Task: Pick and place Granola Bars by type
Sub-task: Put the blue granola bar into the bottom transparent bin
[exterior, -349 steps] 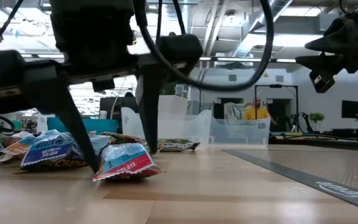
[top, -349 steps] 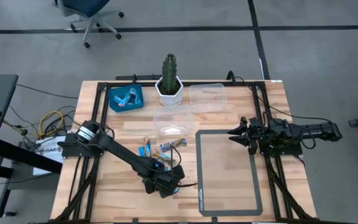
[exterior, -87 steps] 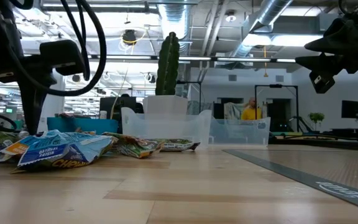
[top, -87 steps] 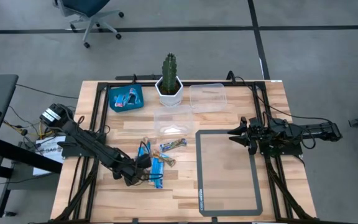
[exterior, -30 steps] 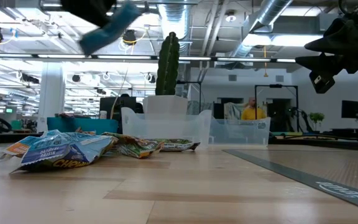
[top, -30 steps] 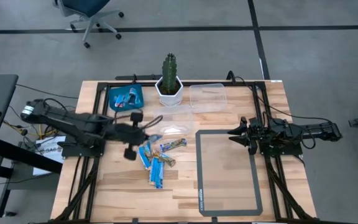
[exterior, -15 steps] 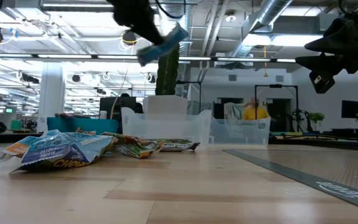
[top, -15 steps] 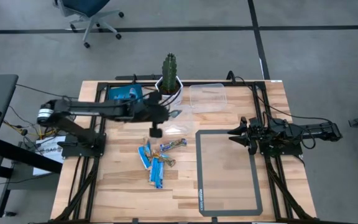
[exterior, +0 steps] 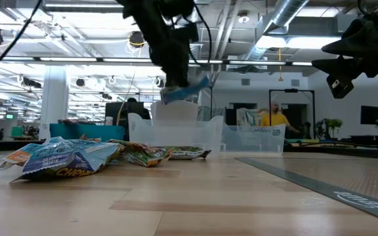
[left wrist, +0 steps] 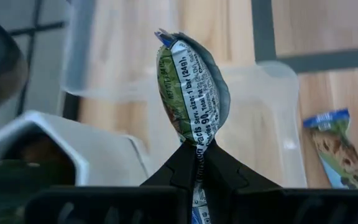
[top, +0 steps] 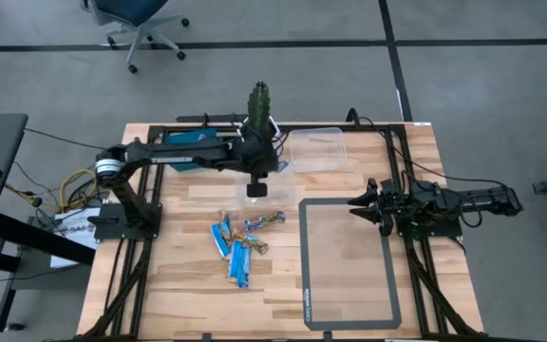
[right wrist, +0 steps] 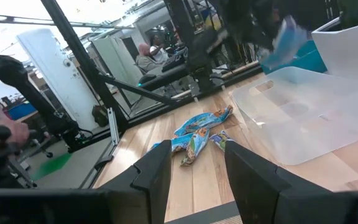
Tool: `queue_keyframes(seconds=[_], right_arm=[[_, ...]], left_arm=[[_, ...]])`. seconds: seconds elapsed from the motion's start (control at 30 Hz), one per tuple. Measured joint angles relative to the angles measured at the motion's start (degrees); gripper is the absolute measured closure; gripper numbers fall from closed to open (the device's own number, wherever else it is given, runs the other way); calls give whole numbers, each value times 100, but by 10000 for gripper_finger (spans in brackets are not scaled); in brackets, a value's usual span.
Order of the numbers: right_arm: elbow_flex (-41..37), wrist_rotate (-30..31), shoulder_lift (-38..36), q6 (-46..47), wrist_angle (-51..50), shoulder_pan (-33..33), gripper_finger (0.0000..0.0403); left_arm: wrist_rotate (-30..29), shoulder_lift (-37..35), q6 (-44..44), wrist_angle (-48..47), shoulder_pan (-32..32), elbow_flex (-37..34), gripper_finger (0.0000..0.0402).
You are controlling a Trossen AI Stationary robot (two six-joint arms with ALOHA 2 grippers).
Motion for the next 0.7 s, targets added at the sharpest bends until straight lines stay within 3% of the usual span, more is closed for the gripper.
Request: queue_keyframes(seconds=[0.4, 0.7], right_arm=[[-2, 0, -1, 0, -2, 1, 261], [0, 0, 0, 0, -2, 1, 259]], left_arm=[[206, 835, 166, -225, 165, 0, 388], [-37, 1057, 111, -334, 256, -2, 388]])
